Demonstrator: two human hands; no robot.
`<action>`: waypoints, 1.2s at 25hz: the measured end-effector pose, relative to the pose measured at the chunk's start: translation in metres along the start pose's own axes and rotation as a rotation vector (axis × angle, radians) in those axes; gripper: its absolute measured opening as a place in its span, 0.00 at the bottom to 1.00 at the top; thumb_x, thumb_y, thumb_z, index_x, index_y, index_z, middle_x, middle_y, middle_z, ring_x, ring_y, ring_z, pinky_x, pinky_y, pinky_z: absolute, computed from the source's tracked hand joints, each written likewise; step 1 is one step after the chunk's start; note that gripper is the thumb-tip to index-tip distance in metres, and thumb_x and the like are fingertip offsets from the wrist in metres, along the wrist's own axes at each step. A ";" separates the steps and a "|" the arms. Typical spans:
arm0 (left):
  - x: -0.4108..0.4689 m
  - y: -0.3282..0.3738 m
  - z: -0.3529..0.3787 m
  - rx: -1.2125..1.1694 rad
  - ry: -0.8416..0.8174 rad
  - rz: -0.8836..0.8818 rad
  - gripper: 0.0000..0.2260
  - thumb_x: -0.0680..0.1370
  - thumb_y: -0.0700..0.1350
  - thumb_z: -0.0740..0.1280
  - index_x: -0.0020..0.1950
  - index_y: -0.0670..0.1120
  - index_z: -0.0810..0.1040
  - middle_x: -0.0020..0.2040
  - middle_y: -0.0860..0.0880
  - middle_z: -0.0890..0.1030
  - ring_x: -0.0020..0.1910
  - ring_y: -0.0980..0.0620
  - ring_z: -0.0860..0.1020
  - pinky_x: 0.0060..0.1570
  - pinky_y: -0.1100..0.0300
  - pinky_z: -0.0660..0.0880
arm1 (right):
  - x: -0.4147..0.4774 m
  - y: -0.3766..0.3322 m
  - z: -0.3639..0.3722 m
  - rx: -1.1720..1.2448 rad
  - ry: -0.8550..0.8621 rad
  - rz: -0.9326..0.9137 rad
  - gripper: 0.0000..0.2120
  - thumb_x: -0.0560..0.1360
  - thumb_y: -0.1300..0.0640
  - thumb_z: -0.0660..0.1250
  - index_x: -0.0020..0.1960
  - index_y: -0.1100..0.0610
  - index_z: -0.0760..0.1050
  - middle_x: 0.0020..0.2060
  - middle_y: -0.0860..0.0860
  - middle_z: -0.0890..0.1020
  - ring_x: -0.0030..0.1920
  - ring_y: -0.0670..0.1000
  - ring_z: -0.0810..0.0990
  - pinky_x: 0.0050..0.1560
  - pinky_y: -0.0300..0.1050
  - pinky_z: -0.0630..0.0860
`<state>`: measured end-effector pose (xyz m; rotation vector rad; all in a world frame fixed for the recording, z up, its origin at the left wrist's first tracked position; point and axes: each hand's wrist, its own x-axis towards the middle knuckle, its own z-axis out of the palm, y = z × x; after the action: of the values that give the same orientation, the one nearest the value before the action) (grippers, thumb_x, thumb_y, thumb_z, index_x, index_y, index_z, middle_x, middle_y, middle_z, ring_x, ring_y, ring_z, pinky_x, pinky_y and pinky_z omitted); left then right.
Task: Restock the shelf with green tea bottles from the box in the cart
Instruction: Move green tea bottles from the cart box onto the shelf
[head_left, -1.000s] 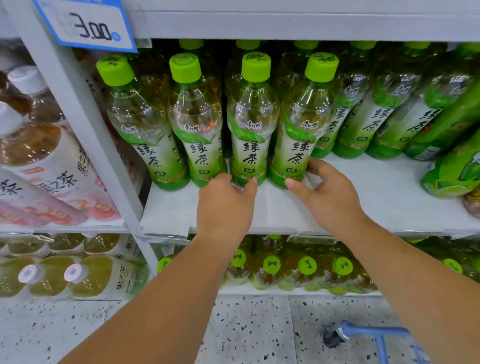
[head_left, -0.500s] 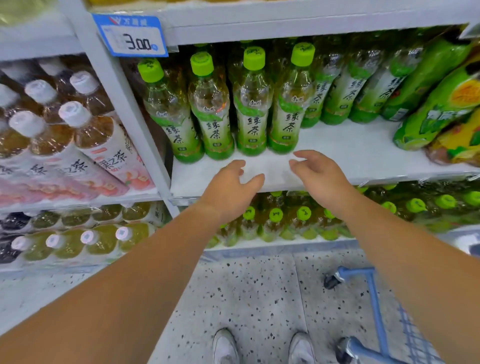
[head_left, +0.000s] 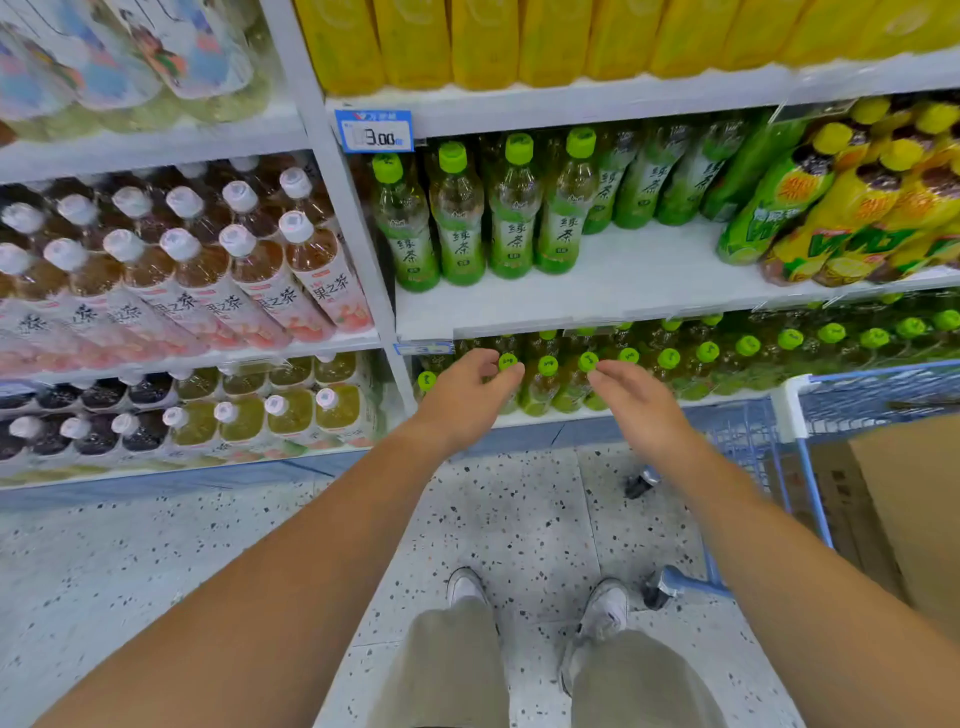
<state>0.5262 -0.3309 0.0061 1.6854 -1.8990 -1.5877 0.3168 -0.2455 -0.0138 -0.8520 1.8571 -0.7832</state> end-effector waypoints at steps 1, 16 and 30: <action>-0.010 0.004 -0.001 0.013 -0.005 0.025 0.29 0.80 0.64 0.62 0.77 0.51 0.67 0.72 0.52 0.73 0.62 0.54 0.76 0.61 0.54 0.75 | -0.015 -0.001 -0.003 0.010 0.017 0.010 0.24 0.80 0.40 0.62 0.72 0.48 0.71 0.57 0.39 0.74 0.60 0.46 0.74 0.54 0.43 0.67; -0.144 0.063 0.064 -0.118 0.002 0.160 0.22 0.80 0.61 0.63 0.71 0.52 0.74 0.66 0.54 0.76 0.64 0.53 0.75 0.60 0.54 0.70 | -0.205 0.005 -0.119 0.100 0.092 0.017 0.21 0.82 0.44 0.61 0.73 0.49 0.69 0.63 0.43 0.74 0.58 0.42 0.73 0.55 0.39 0.70; -0.215 0.211 0.329 -0.057 -0.227 0.260 0.25 0.80 0.63 0.63 0.73 0.53 0.72 0.66 0.56 0.74 0.59 0.58 0.74 0.53 0.62 0.69 | -0.321 0.152 -0.343 0.159 0.338 0.063 0.20 0.80 0.41 0.61 0.68 0.49 0.73 0.59 0.44 0.78 0.59 0.44 0.77 0.59 0.44 0.72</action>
<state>0.2441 -0.0091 0.1311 1.2208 -2.0538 -1.7665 0.0782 0.1557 0.1453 -0.5837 2.0691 -1.0715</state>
